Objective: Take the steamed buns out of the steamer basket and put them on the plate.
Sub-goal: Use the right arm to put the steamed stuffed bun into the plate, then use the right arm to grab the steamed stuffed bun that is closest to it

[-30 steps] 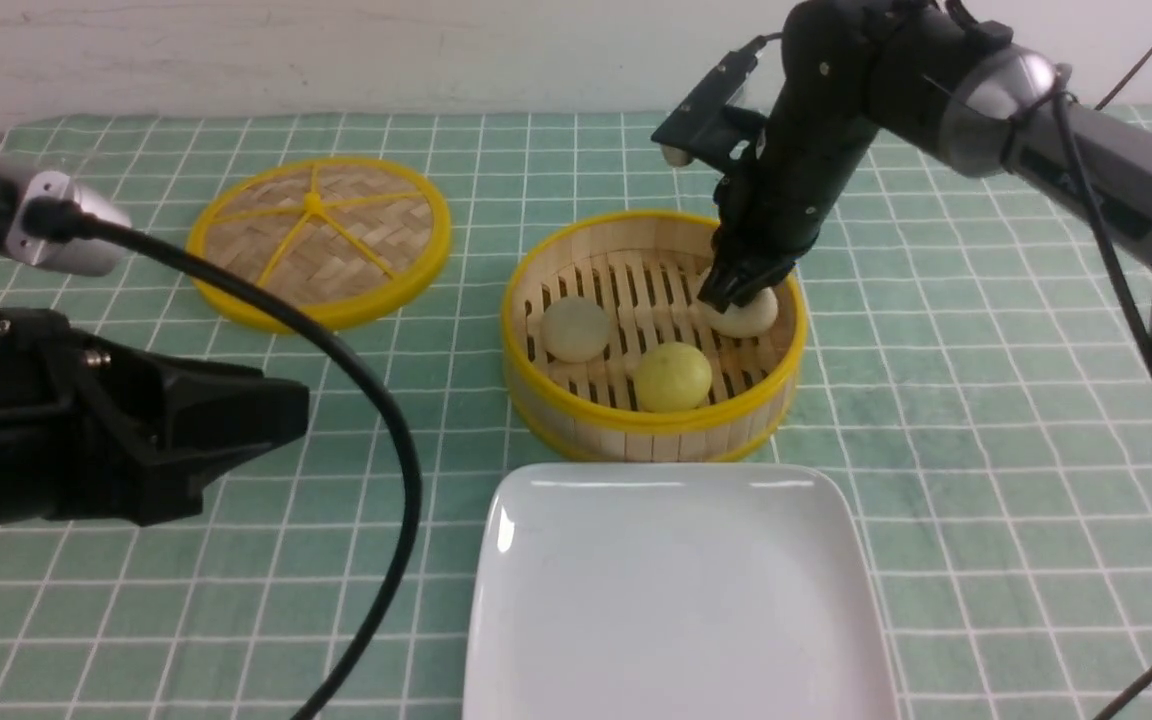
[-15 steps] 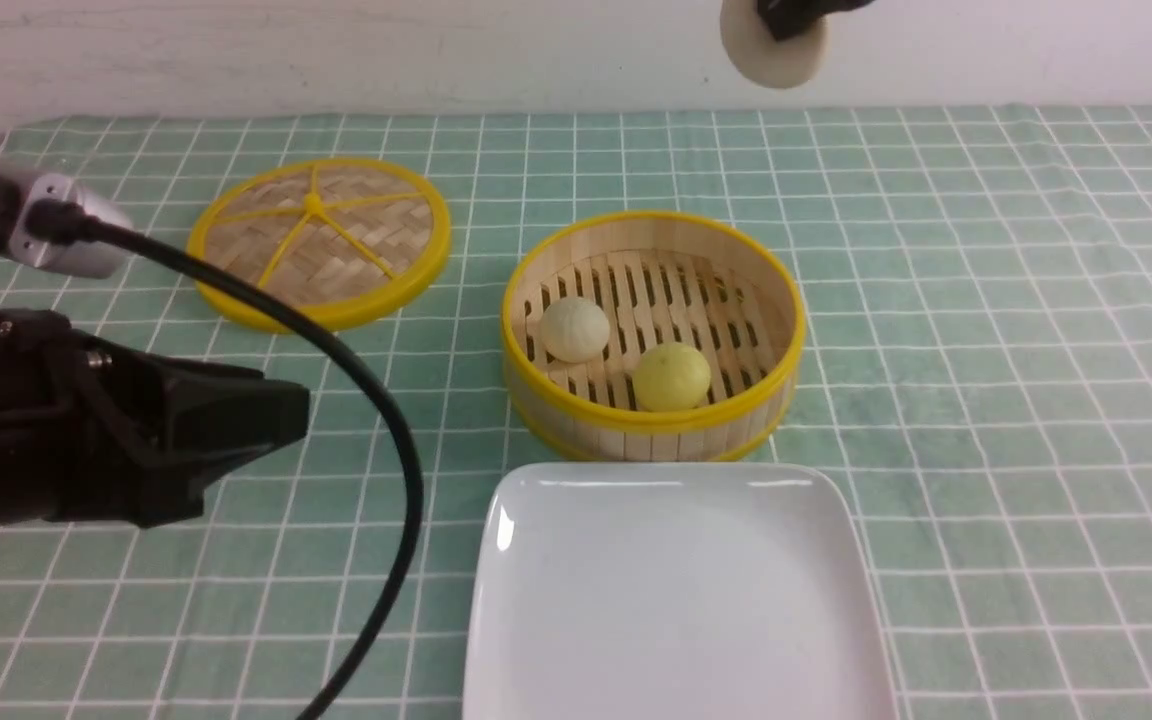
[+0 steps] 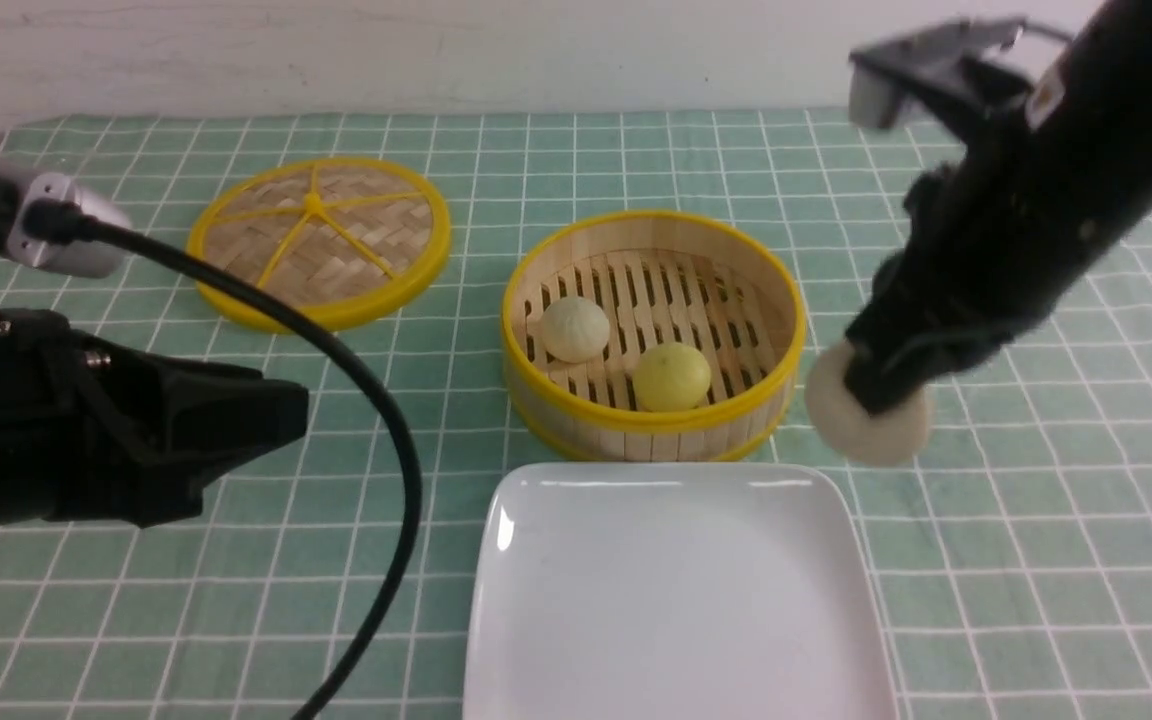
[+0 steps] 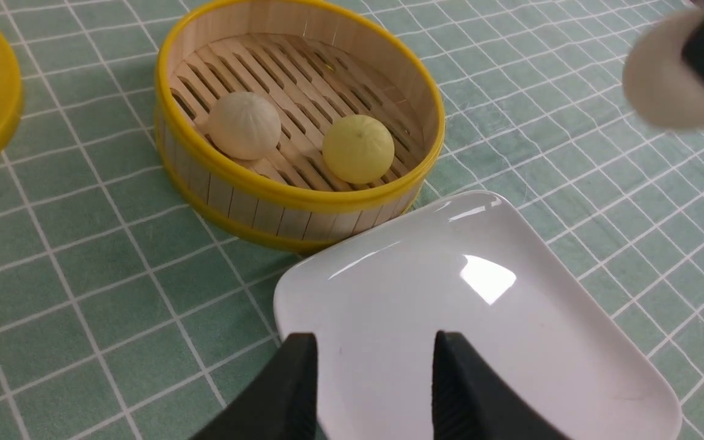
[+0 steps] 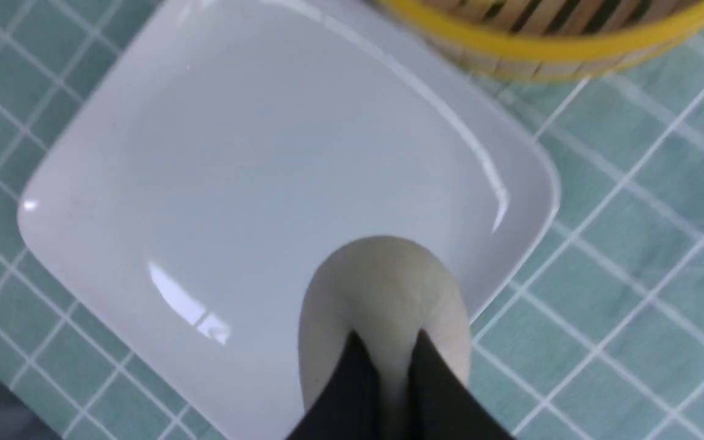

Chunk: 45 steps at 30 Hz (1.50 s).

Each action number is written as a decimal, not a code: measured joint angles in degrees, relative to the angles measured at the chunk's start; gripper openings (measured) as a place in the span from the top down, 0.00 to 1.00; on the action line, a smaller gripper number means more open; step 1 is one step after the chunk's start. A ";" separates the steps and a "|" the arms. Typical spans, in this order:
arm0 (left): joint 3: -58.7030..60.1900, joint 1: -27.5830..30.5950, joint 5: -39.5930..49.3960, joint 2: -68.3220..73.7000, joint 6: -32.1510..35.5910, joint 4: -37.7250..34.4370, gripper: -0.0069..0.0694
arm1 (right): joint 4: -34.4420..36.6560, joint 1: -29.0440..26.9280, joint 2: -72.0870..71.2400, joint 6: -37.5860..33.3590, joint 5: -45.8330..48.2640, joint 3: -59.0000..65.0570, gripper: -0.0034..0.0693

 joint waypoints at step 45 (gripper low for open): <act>0.00 0.00 0.00 0.00 0.00 0.43 0.53 | 5.12 0.00 8.55 -15.87 -14.72 -6.07 0.31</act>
